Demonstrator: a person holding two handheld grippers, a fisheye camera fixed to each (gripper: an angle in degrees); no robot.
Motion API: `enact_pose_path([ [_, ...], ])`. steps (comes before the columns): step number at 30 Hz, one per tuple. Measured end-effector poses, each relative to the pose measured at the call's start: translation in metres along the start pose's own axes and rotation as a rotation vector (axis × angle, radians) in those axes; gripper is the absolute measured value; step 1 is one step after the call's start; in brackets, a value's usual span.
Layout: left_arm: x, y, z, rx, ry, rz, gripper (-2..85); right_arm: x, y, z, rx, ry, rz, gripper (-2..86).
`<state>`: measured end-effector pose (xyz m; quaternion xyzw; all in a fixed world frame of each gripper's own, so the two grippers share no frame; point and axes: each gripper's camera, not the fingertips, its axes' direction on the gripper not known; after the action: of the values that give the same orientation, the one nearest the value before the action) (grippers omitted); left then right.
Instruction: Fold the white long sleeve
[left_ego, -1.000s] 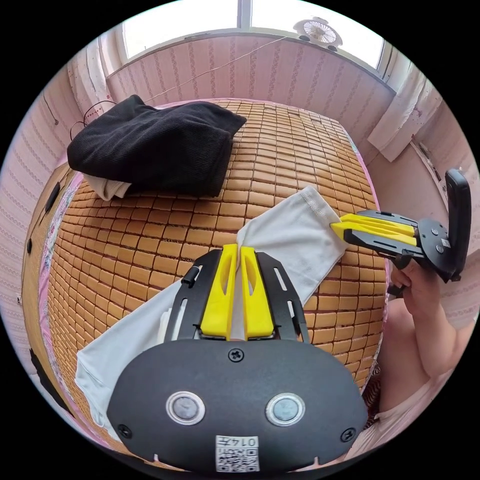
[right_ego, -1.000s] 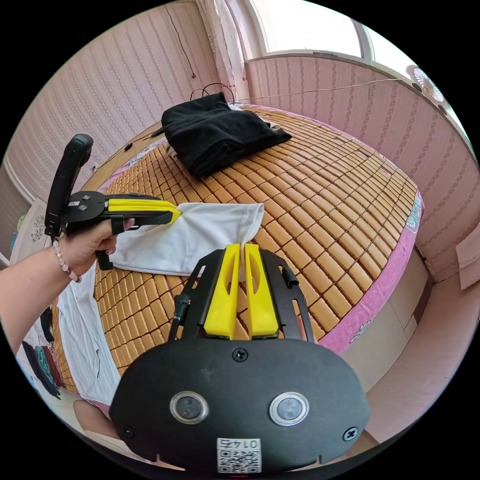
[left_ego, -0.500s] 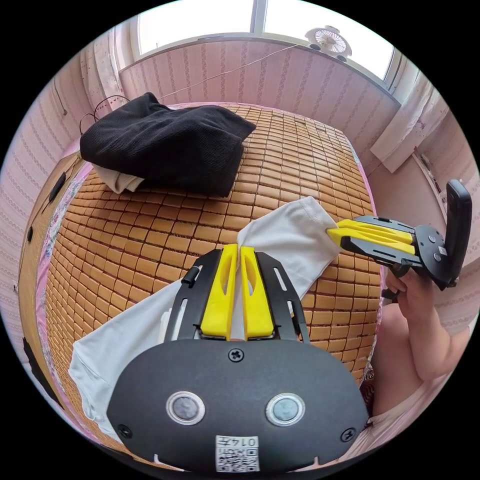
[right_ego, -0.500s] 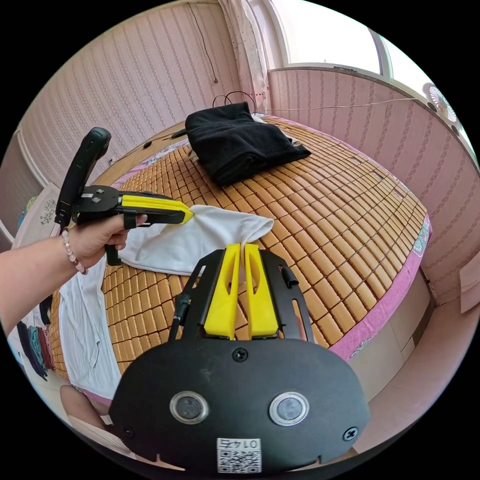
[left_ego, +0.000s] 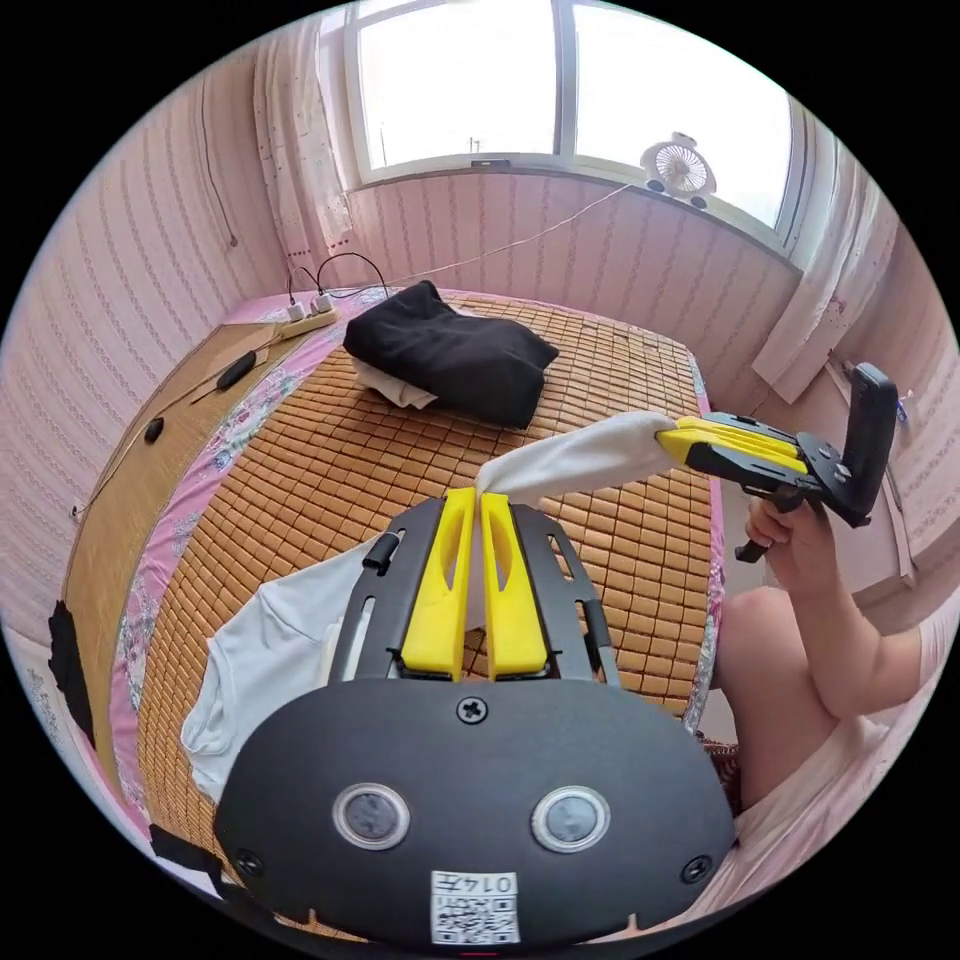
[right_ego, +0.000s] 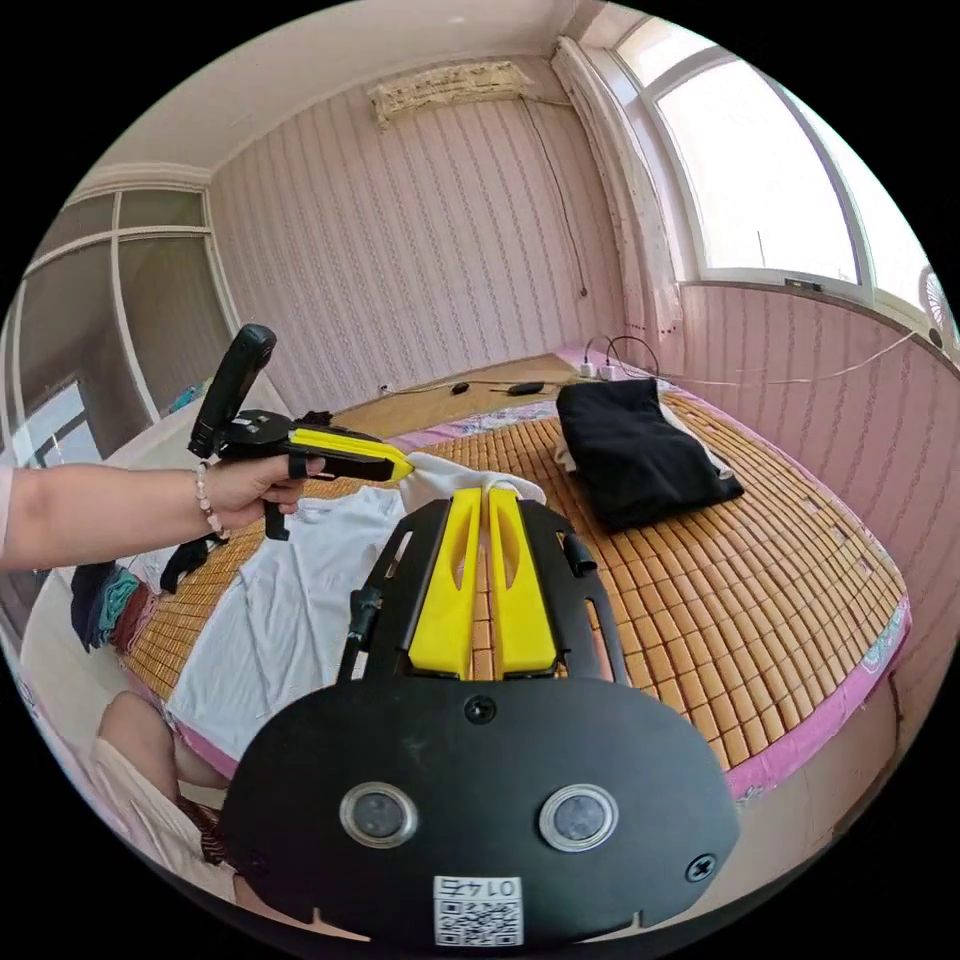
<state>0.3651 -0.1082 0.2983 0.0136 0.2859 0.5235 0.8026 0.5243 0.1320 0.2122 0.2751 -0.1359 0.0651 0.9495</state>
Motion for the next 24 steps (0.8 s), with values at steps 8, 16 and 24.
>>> enact_pose_path([
  [8,-0.064,0.227,-0.181,0.132,-0.136,-0.296,0.4,-0.234,-0.043,0.092,-0.332,-0.701,-0.462,2.2],
  [16,-0.063,0.491,-0.202,-0.055,-0.086,-0.793,4.9,-0.361,0.121,0.189,-0.946,-0.598,-0.760,10.1],
  [24,-0.046,0.530,-0.186,-0.063,-0.007,-0.808,4.7,-0.309,0.075,0.240,-0.915,-0.380,-0.510,9.7],
])
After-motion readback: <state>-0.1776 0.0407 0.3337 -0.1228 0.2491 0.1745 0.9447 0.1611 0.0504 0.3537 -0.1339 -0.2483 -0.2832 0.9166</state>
